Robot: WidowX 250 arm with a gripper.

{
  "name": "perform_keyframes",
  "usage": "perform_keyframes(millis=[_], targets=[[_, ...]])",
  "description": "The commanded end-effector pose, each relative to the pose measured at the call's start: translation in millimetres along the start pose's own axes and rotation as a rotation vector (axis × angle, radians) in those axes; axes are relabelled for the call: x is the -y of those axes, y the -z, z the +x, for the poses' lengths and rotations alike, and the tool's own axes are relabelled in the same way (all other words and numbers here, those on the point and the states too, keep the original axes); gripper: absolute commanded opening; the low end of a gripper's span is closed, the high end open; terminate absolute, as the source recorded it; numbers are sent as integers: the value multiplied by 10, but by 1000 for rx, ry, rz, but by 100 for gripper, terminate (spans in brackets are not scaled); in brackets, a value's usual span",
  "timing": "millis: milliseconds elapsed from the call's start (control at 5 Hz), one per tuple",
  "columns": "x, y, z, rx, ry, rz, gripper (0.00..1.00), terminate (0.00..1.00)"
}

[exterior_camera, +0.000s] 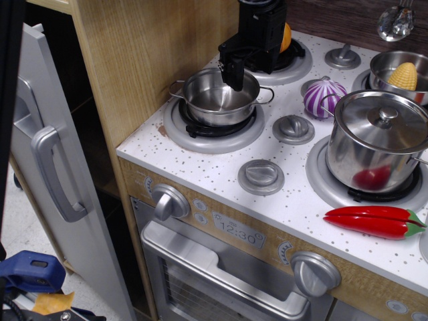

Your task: Pick up pan from stove

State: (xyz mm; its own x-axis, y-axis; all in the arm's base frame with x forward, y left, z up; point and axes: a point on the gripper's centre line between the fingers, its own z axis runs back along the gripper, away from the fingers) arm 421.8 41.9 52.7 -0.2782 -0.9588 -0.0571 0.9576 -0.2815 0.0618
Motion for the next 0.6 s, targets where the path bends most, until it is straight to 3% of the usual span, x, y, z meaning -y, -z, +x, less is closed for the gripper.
perform_keyframes(millis=[0,400], targets=[[0,0,0,0,0,0,100,0],[-18,47,-50,-6,12,3,100,0]])
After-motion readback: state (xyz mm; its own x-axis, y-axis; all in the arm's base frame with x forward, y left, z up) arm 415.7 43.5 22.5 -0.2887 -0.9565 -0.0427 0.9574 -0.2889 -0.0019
